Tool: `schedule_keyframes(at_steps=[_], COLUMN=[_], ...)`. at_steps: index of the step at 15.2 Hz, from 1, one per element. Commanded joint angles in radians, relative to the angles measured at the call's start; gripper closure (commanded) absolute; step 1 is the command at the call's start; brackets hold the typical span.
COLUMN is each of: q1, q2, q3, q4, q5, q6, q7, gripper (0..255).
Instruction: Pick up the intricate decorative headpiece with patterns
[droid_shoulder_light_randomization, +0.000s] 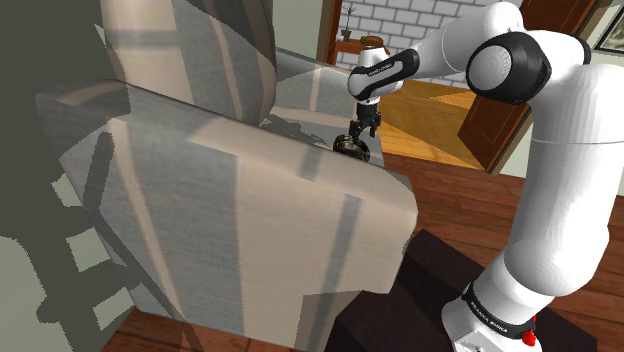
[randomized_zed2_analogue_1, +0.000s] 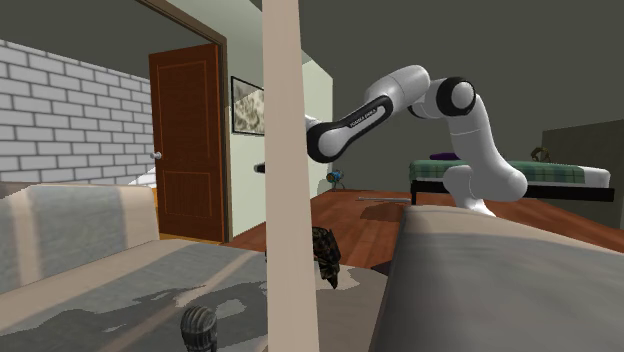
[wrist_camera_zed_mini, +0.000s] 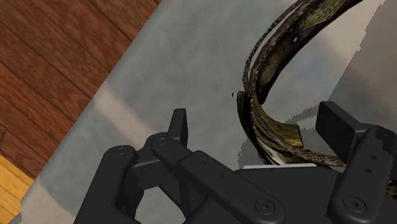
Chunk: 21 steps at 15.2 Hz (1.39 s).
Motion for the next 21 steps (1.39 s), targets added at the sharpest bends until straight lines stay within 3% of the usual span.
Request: schedule_keyframes(at_steps=[1,7,8,17,21], q1=[-0.002,-0.004,-0.004,-0.004,-0.002], q2=[0.016,0.043,0.043,0.043,0.02], q3=[0.001,0.003,0.003,0.003,0.001], q4=[-0.001,-0.025,-0.025,-0.025,-0.004], q5=[0.002,0.005,0.005,0.005,0.003], q6=[0.017,0.068,0.067,0.068,0.024], q7=[0.001,0.006,0.006,0.006,0.001], gripper=[0,0,255,255,255])
